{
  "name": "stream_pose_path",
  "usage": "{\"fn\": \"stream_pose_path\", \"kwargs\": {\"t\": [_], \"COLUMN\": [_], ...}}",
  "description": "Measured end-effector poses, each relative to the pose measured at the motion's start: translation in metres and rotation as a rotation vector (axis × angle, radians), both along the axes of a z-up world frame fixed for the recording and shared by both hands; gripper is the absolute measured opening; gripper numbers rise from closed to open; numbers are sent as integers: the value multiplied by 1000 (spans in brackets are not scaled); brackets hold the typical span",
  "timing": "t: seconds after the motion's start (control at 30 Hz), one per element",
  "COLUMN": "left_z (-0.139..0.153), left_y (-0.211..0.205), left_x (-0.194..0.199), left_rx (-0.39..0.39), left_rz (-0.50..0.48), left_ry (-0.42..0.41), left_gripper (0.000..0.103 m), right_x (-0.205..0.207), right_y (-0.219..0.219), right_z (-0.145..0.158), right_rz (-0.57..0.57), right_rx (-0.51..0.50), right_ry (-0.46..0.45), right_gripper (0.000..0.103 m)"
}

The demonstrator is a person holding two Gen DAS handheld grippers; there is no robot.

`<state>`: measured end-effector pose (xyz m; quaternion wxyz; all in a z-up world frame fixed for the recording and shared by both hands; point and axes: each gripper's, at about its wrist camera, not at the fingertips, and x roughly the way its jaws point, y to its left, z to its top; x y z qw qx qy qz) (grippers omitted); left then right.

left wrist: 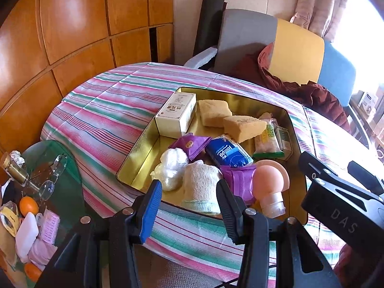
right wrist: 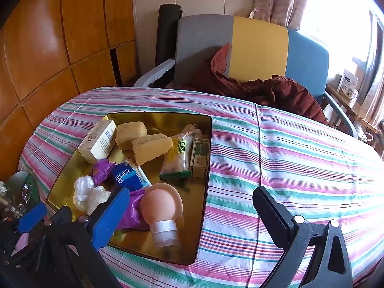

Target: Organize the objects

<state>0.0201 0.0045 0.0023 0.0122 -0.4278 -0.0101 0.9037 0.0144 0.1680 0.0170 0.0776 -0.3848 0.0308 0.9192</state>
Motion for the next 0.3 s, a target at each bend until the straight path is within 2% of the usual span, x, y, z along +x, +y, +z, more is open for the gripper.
{"fn": "stream_pose_path", "kwargs": {"t": [0.3], "left_z": [1], "left_y": [-6], "left_x": [-2], "left_rx": [-15], "left_rz": [40], "left_ry": [25], "left_gripper": [47], "right_x": [-1], "right_y": [3], "right_z": [-3], "right_rz": [-3], "right_rx": [-9], "right_ry": [-16], "right_gripper": [103]}}
